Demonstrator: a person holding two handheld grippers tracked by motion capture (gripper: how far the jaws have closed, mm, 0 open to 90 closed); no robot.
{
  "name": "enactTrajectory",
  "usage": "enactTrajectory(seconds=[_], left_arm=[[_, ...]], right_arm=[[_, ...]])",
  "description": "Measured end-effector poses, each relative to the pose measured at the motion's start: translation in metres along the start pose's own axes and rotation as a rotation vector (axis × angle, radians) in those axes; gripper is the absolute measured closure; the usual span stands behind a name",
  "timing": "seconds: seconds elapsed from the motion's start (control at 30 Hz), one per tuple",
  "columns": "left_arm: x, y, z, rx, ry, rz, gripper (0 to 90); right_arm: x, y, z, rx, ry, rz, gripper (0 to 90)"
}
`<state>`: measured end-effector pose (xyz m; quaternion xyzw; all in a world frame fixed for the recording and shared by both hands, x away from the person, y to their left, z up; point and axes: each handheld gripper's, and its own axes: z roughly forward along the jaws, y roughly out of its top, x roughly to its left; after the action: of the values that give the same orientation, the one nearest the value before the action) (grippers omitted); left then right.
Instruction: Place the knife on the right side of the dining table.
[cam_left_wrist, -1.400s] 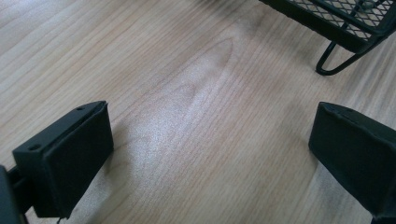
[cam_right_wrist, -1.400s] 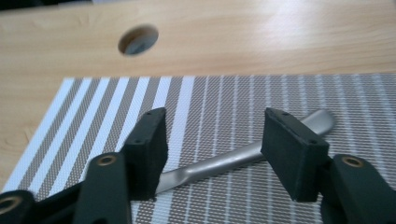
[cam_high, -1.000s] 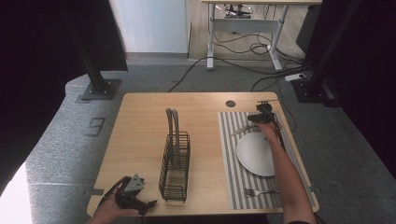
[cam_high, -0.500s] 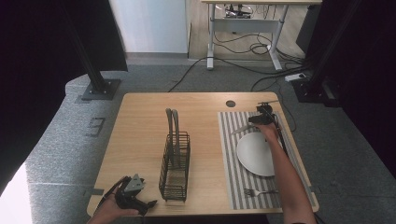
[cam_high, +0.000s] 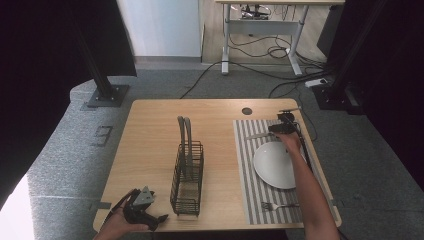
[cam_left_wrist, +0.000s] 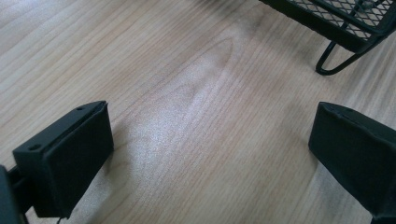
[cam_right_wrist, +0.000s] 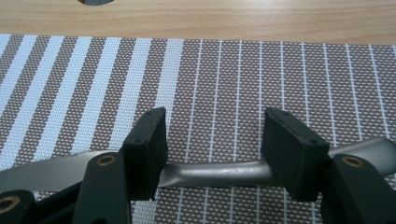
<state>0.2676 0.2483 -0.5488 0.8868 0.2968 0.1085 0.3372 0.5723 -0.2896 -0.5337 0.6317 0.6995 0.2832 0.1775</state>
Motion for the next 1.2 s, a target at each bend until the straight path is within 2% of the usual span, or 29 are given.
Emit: enactTrajectory(seconds=[0.07,0.17,0.33,0.53,0.6,0.77,0.9,1.2], left_arm=[[0.0,0.0,0.0,0.0,0.0,0.0,0.0],[0.0,0.0,0.0,0.0,0.0,0.0,0.0],[0.0,0.0,0.0,0.0,0.0,0.0,0.0],[0.0,0.0,0.0,0.0,0.0,0.0,0.0],[0.0,0.0,0.0,0.0,0.0,0.0,0.0],[0.0,0.0,0.0,0.0,0.0,0.0,0.0],[0.0,0.0,0.0,0.0,0.001,-0.001,0.0],[0.0,0.0,0.0,0.001,0.001,-0.001,0.0]], right_arm=[[-0.002,-0.002,0.0,-0.02,-0.002,-0.003,40.9],[-0.007,-0.005,-0.001,-0.04,0.024,0.023,40.9],[-0.012,-0.004,-0.005,-0.056,0.033,0.052,40.2],[-0.01,-0.003,-0.009,-0.049,0.045,0.05,39.3],[-0.008,-0.002,-0.013,-0.069,0.046,0.046,39.5],[0.005,0.002,-0.033,-0.12,0.094,0.01,39.3],[0.02,-0.001,-0.053,-0.155,0.152,-0.006,39.8],[0.057,-0.032,-0.098,-0.205,0.265,-0.101,39.7]])
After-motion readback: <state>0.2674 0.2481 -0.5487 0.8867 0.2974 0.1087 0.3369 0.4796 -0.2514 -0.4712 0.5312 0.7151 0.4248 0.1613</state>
